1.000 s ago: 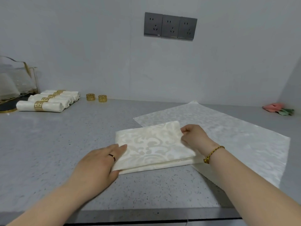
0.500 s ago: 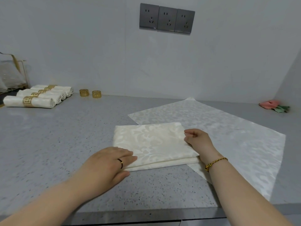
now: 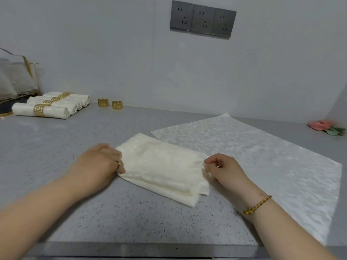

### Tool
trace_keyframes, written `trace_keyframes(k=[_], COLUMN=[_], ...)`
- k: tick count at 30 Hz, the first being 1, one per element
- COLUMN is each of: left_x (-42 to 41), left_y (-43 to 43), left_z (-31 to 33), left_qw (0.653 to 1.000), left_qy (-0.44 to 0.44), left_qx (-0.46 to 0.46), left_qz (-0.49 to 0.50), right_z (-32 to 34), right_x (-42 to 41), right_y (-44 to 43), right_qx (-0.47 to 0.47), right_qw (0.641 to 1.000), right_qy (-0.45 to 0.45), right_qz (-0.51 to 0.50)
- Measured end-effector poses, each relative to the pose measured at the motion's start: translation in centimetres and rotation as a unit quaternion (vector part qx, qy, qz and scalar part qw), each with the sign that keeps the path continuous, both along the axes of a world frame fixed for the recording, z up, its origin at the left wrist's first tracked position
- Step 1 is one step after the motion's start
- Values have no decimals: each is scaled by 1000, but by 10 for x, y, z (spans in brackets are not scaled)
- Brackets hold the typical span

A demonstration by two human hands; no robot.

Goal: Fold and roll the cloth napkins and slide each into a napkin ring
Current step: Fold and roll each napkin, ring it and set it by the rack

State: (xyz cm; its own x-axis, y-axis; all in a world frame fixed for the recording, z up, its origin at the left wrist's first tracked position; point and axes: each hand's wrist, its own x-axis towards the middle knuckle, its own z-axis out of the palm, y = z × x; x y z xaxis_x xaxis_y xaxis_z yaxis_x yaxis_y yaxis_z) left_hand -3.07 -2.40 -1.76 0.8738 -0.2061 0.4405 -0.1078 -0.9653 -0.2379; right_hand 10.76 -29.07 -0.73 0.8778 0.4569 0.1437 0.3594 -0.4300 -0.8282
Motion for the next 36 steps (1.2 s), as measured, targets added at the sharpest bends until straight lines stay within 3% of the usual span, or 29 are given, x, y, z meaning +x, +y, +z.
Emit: trace_keyframes(k=[4,7,11,16,23,25,29,36], left_x=[-4,10,29,38,29,23,17,-16], left_y=[31,57,72,70,52,38,13,-13], left_z=[8,6,2,-12,-1,5,3,-7], left_qw=[978,960,935,925,925,899,907,928], left_qy=[8,30,47,28,36,81,176,197], left_qx=[-115,-97,-207,-311,-357,-420,-378,-316], left_qz=[176,261,284,217,123,93,50,-18], right_z=[11,20,26,13,-2,-2,-3,-1], right_x=[-4,-6,-14,-17,-12,-7,-2,2], right_y=[11,32,64,94,88,84,82,79], right_qx=[-109,-127,-107,-28,-107,-127,-145,-119], right_qw=[992,988,988,993,988,986,980,985], right_qy=[-52,-66,-72,-86,-62,-24,-30,-17], right_qz=[42,65,85,81,92,105,130,127])
